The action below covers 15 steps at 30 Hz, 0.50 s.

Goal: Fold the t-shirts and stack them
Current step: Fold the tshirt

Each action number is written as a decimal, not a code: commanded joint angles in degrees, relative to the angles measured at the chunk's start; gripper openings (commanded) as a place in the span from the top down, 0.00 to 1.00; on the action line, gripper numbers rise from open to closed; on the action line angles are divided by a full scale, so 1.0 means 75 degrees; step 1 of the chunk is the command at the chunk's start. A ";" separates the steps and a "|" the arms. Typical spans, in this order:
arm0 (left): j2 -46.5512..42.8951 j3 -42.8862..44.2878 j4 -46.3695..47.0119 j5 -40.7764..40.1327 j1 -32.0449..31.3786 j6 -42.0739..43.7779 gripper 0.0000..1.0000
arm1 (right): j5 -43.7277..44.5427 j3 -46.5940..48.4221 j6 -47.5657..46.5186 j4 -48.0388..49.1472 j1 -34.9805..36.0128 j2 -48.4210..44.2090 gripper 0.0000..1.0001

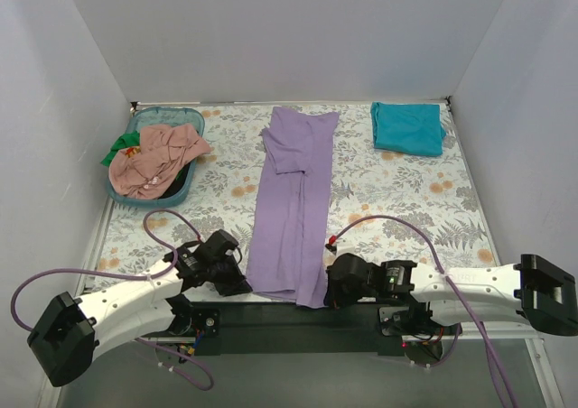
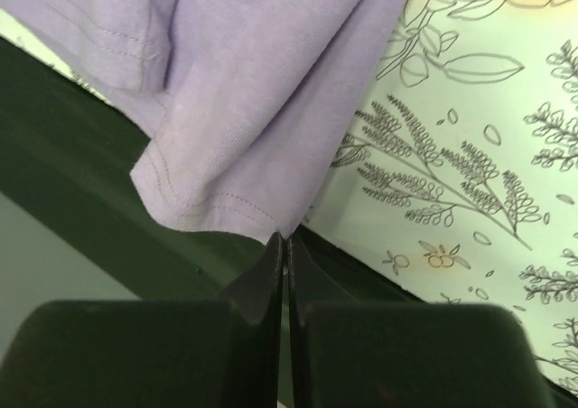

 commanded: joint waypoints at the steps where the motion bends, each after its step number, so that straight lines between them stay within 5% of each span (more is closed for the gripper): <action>1: -0.0384 -0.0198 -0.0247 0.0325 -0.0118 0.0138 1.00 | -0.0481 -0.0213 0.0342 -0.0091 0.0020 -0.0492 0.99; 9: -0.1078 0.0058 0.0279 0.0198 -0.0189 0.0127 1.00 | 0.0173 0.0300 -0.0125 -0.0150 0.0020 -0.0599 0.99; 15: -0.0144 0.0796 0.0878 -0.0634 -0.0189 0.0244 1.00 | 0.1825 0.1448 -0.0780 -0.0735 -0.0155 -0.0061 0.99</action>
